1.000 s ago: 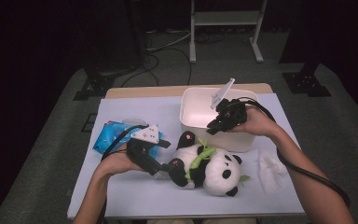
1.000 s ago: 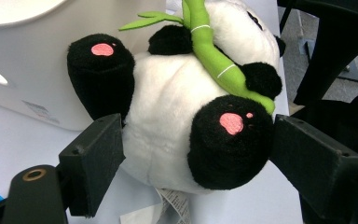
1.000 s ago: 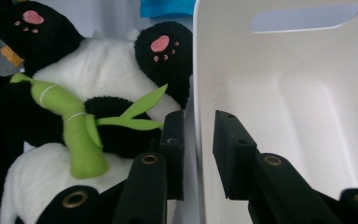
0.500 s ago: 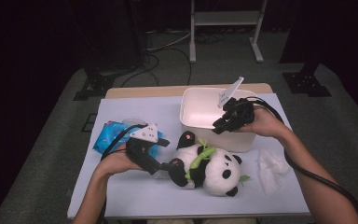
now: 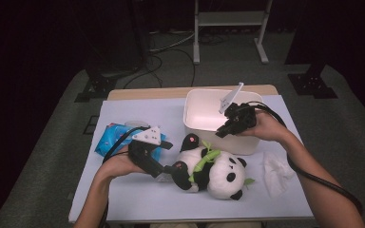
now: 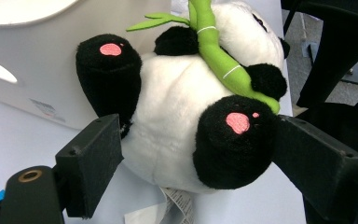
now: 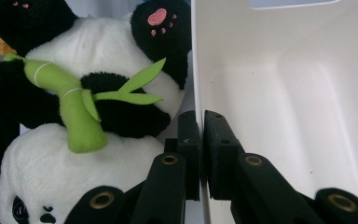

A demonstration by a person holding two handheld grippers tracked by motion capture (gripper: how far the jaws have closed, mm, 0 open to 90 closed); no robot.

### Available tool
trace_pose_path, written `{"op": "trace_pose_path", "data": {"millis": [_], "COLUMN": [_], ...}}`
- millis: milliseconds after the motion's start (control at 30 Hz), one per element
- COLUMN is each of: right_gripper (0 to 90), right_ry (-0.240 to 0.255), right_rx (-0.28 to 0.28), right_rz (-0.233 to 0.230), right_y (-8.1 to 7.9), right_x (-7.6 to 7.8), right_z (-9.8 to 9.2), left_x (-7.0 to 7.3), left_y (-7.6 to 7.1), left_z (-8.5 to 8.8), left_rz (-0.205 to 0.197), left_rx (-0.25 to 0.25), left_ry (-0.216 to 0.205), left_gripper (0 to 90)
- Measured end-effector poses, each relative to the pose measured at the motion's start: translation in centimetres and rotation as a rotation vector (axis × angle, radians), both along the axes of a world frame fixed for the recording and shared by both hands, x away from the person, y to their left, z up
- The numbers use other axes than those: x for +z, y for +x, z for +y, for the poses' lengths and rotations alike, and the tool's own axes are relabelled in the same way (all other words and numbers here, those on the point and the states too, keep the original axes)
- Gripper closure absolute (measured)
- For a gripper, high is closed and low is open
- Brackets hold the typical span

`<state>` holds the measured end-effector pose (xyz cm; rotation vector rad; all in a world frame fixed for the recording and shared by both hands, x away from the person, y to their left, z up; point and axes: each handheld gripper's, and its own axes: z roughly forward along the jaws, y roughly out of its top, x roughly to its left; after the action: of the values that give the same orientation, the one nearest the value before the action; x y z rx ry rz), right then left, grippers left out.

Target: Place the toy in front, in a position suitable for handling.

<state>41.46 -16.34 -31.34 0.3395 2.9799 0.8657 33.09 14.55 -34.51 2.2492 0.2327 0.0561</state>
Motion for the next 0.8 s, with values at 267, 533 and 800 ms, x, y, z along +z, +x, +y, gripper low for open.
{"op": "trace_pose_path", "data": {"millis": [267, 533, 800], "right_gripper": [85.3, 84.2, 76.1], "right_ry": [-0.001, -0.003, 0.038], "right_rx": [0.006, 0.005, -0.008], "right_rz": [0.004, 0.014, 0.002], "right_y": [-0.1, -0.1, -0.8], "right_x": [0.1, 0.2, 1.3], "right_z": [0.0, 0.1, -0.9], "left_x": [0.0, -0.1, -0.2], "left_y": [0.0, 0.1, 0.2], "left_z": [0.0, 0.0, 0.1], "left_rz": [0.003, 0.006, 0.007], "left_rx": [-0.004, -0.003, -0.001], "left_ry": [0.002, 0.002, 0.001], "left_gripper": [15.6, 15.6, 15.6]}}
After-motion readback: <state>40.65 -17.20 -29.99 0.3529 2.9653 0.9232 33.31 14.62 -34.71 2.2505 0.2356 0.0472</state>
